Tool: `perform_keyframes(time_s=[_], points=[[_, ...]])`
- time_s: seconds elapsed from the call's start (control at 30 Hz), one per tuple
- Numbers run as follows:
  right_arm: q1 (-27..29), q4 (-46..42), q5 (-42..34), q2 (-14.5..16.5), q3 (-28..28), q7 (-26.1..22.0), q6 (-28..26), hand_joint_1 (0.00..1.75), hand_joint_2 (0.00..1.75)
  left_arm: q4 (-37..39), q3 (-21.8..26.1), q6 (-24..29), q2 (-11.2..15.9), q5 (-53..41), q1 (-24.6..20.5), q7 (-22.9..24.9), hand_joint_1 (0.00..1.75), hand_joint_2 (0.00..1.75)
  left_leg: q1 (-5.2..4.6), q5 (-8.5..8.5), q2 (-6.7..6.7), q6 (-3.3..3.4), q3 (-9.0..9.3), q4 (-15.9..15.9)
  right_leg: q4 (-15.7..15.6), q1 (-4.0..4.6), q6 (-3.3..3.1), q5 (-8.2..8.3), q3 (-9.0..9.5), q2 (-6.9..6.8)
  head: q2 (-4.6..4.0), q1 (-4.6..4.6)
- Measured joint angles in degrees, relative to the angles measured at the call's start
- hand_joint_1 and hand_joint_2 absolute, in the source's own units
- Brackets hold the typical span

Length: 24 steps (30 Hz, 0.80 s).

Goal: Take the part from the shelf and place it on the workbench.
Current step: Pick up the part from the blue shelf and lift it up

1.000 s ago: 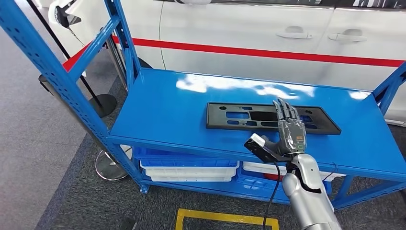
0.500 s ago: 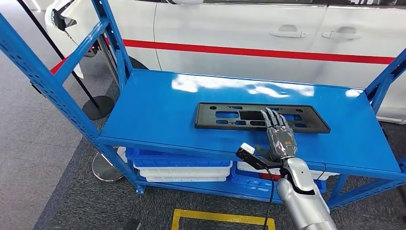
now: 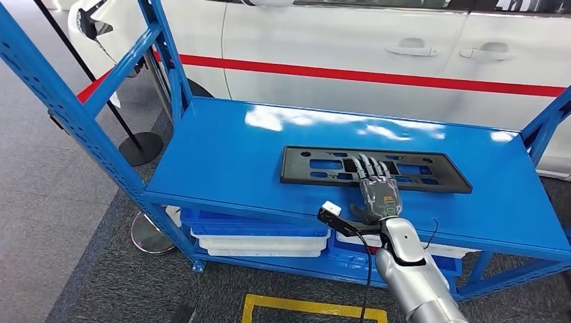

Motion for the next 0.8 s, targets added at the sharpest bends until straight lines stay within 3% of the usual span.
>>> perform_keyframes(time_s=[0.07,0.17,0.23,0.3,0.33,0.37,0.4,0.47,0.53,0.67,0.73,0.8], points=[[-0.1,0.3,0.4,0.3,0.1,0.4,-0.2,0.00,1.75,0.0,0.0,0.1,0.0,0.0,0.0,0.1,0.00,0.00,-0.13,-0.18,-0.06,-0.79,0.17,-0.1,-1.6,0.41,-0.66,-0.18,0.76,0.21,0.01,-0.01],[-0.5,0.5,2.3,0.6,0.1,2.1,-0.7,0.00,1.75,0.0,0.0,0.5,0.0,-0.7,0.0,0.6,0.00,0.00,0.08,-1.05,0.03,-1.69,0.21,0.6,-2.0,0.35,-2.08,-0.07,1.12,0.22,0.02,-0.02],[-0.7,0.9,5.6,0.7,0.0,4.7,-1.0,0.00,1.75,0.0,0.0,0.8,0.0,-1.2,0.0,1.2,0.00,0.00,0.15,-4.00,0.13,-1.79,-2.11,5.9,-2.2,0.37,-2.88,-0.06,1.38,0.12,0.01,-0.02],[-0.9,1.7,9.8,0.8,0.0,8.0,-1.3,0.00,1.75,0.0,0.0,0.9,0.0,-1.7,0.1,1.6,0.00,0.00,0.11,-7.23,0.14,-1.79,-5.85,13.6,-2.2,0.73,-3.28,-0.20,1.42,0.11,0.00,-0.03],[-1.1,2.3,11.7,0.8,0.0,9.4,-1.3,0.00,1.75,0.0,0.0,0.9,0.0,-1.8,0.2,1.6,0.00,0.00,0.09,-7.65,0.14,-1.75,-7.03,15.8,-2.1,0.93,-3.39,-0.26,1.48,0.12,0.00,-0.03],[-1.5,2.9,13.0,0.8,0.0,10.5,-1.3,0.00,1.75,0.0,0.0,0.9,0.0,-1.9,0.2,1.6,0.00,0.00,0.06,-7.00,0.14,-1.64,-7.20,15.9,-2.1,1.11,-3.44,-0.33,1.58,0.13,0.00,-0.03],[-1.8,3.5,13.9,0.8,0.0,11.2,-1.3,0.00,1.75,0.0,0.0,0.9,0.0,-2.0,0.2,1.6,0.00,0.00,0.01,-5.36,0.14,-1.42,-6.28,13.8,-2.0,1.27,-3.46,-0.40,1.72,0.15,0.01,-0.03],[-2.5,4.5,14.3,0.8,0.0,11.9,-1.3,0.00,1.75,0.0,0.0,0.9,0.0,-2.0,0.2,1.6,0.00,0.00,-0.23,-1.66,0.17,-0.71,-2.69,6.0,-1.8,1.52,-3.29,-0.60,1.95,0.17,0.01,-0.03],[-3.0,5.2,14.4,0.8,0.0,12.1,-1.2,0.06,1.75,0.0,0.0,0.9,-0.1,-2.0,0.1,1.6,0.00,0.00,-0.60,-0.17,0.21,-0.11,-0.44,1.1,-1.7,1.70,-2.87,-0.75,1.93,0.21,0.01,-0.02],[-3.4,6.0,14.4,0.7,0.0,12.3,-1.0,1.62,1.75,0.0,0.0,0.8,-0.1,-2.1,0.1,1.5,0.00,0.00,-0.56,0.28,0.28,0.82,-0.07,0.0,-1.2,1.61,-1.65,-1.19,1.75,0.23,0.01,-0.01],[-3.6,6.6,14.4,0.7,0.1,12.9,-0.5,1.74,1.75,0.0,0.0,0.6,-0.2,-2.2,0.1,1.3,0.00,0.00,-0.28,0.68,0.37,1.30,-0.01,-0.5,2.8,1.44,-1.05,-3.79,-0.11,0.20,0.01,-0.01],[-3.6,7.5,14.4,0.7,0.3,13.5,-0.1,1.75,1.75,0.0,-0.1,0.3,-0.2,-2.6,0.1,1.1,0.00,0.00,-0.30,0.75,0.38,1.44,-0.17,-0.5,10.1,1.15,-0.57,-7.30,-3.70,0.18,0.02,-0.01]])
